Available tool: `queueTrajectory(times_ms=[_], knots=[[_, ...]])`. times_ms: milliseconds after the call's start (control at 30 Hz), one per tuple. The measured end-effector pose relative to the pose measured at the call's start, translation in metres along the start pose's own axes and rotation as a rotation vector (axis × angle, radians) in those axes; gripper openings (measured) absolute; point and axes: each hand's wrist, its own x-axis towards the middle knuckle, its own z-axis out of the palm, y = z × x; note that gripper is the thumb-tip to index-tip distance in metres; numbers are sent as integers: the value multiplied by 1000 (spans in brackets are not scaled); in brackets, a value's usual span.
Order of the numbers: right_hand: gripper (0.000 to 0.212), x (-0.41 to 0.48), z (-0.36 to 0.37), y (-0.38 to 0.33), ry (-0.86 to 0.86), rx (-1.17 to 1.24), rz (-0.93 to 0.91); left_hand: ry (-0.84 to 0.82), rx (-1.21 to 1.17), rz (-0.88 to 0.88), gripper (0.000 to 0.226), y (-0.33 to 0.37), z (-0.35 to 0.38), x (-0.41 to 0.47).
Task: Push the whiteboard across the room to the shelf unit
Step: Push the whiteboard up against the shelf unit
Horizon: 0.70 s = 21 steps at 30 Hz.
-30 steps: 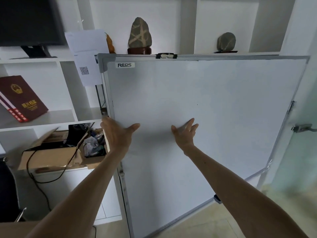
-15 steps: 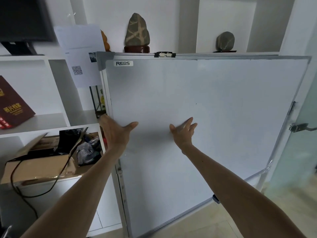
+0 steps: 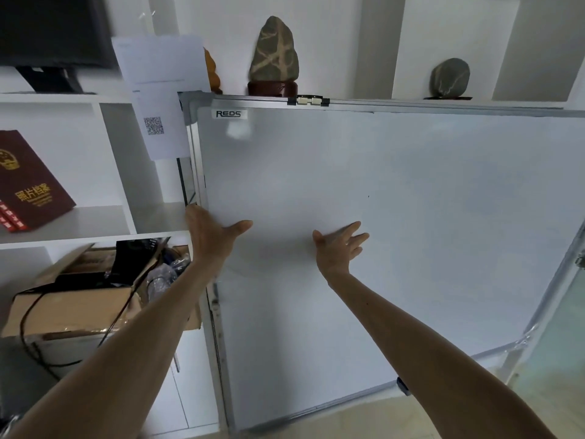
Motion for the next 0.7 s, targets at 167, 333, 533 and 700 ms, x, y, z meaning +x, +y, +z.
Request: queueTrajectory(times_ms=[167, 333, 533, 700], knots=[[98, 15, 13, 0, -20, 33, -71, 5, 27, 0, 90, -9, 4, 20], [97, 27, 29, -7, -9, 31, -45, -28, -31, -12, 92, -23, 11, 41], [106, 35, 52, -20, 54, 82, 74, -50, -71, -3, 80, -40, 20, 67], [105, 42, 62, -25, 57, 103, 88, -65, -105, 15, 78, -50, 26, 83]])
